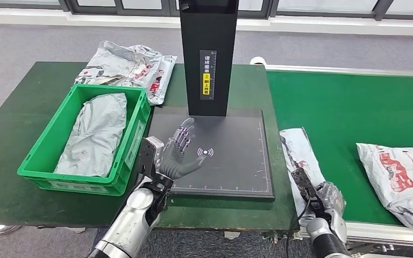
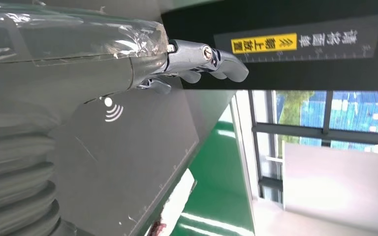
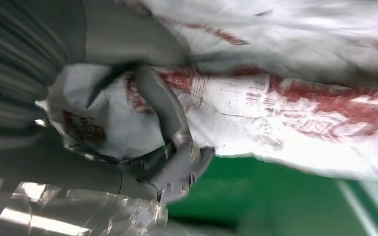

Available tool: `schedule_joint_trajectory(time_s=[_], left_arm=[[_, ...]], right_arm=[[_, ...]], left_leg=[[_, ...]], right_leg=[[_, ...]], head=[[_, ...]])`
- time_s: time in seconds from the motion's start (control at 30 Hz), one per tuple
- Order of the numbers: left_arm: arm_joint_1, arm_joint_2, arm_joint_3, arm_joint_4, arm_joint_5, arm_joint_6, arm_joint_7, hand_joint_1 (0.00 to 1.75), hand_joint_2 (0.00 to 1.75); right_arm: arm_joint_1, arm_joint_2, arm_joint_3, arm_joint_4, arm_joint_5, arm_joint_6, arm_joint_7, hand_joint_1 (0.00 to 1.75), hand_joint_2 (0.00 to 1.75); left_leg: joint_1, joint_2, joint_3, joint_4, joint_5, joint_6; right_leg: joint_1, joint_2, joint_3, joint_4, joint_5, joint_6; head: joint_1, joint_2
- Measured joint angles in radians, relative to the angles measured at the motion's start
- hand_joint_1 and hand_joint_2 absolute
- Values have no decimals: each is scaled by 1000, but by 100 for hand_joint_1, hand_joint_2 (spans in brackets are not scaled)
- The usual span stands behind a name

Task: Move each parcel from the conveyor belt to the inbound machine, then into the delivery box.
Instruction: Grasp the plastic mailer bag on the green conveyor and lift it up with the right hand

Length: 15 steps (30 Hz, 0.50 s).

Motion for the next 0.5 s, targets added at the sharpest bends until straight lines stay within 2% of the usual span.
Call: schedule_joint_trajectory(time_s=[0.1,0.23,0.33,0.5], left_arm=[[10,1,6,-9,0,9,-2,0,175],[11,3,9,-10,0,15,-11,0,175],[11,3,12,-10,-2,20,-17,0,175],[10,4,14,-10,-19,47,-28,0,175]], right_arm=[[65,44,31,-210,-80,-52,-106,175,175],[122,79,119,-457,-152,-69,-151,175,175],[144,92,164,-574,-222,-75,-218,175,175],[169,103,209,-706,-264,-91,-275,175,175]], left_leg=[[-2,-4,-7,0,3,-1],[-2,-7,-9,0,4,-2],[-2,-11,-10,-1,4,-2],[-2,-14,-12,-1,4,-2]], right_leg=[[-2,-3,-9,3,1,0],[-2,-6,-12,4,-1,-2],[-2,-9,-12,5,-3,-3],[-2,-13,-12,5,-3,-3]], head=[[0,0],[0,0],[0,0],[0,0]])
